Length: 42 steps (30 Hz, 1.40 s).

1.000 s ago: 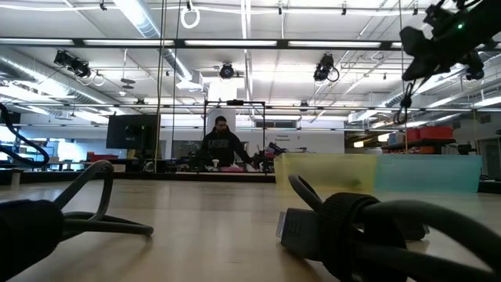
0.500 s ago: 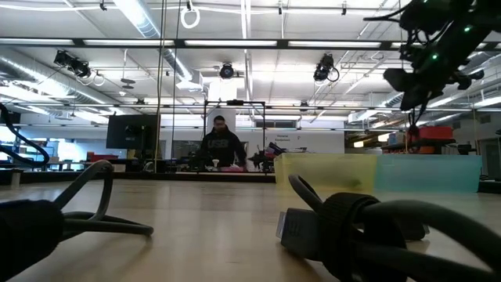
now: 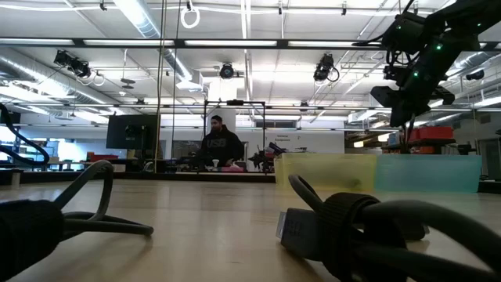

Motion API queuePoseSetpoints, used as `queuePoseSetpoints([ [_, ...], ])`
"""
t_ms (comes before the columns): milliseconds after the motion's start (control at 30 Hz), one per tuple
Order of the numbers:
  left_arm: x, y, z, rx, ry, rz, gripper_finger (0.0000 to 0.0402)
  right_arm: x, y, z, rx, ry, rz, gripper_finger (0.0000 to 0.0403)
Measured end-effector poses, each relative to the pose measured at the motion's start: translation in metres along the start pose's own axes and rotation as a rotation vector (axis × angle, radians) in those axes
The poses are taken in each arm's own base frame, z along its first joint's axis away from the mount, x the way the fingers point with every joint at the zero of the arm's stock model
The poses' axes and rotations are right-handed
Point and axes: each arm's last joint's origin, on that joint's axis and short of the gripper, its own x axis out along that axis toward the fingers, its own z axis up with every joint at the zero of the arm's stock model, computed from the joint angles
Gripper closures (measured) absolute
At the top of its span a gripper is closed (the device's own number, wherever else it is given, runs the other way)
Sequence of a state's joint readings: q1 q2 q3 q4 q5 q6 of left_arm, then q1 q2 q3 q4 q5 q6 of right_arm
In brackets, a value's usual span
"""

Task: Pick & Place USB Port
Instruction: Put the black charger cable into the blue bin

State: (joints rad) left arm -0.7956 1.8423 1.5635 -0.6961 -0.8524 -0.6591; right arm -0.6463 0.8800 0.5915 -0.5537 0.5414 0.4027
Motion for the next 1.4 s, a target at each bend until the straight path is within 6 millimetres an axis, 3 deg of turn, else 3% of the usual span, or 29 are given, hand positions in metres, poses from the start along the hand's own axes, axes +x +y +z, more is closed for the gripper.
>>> queuePoseSetpoints([
  [267, 0.0, 0.001, -0.002, 0.016, 0.015, 0.012, 0.034, 0.002, -0.003, 0.006, 0.002, -0.04, -0.014, 0.0233],
  [467, 0.0, 0.002, -0.003, 0.017, 0.019, 0.015, 0.034, 0.0, -0.004, 0.009, 0.088, -0.09, -0.04, 0.0208],
  [600, 0.0, 0.002, -0.003, 0.017, 0.019, 0.015, 0.034, -0.001, 0.003, 0.011, 0.085, -0.074, 0.122, 0.0218],
  [700, 0.0, 0.002, -0.003, 0.022, 0.023, 0.018, 0.034, -0.007, 0.017, 0.013, 0.072, -0.03, 0.438, 0.0226],
  [833, 0.0, 0.003, -0.004, 0.035, 0.032, 0.024, 0.034, -0.029, 0.045, 0.005, -0.019, 0.09, 0.915, 0.0238],
  [900, 0.001, 0.005, -0.005, 0.04, 0.055, 0.02, 0.034, -0.045, 0.06, -0.004, -0.07, 0.139, 1.054, 0.0244],
  [1033, 0.004, 0.008, -0.005, -0.078, 0.091, 0.011, 0.034, -0.078, 0.085, -0.022, -0.147, 0.113, 1.18, 0.0257],
  [1200, 0.011, 0.012, -0.004, -0.314, 0.153, -0.002, 0.0341, -0.117, 0.103, -0.039, -0.164, -0.01, 1.289, 0.0268],
  [1400, 0.023, 0.009, -0.012, -0.49, 0.256, -0.004, 0.0346, -0.148, 0.121, -0.062, -0.201, -0.145, 1.332, 0.0268],
])
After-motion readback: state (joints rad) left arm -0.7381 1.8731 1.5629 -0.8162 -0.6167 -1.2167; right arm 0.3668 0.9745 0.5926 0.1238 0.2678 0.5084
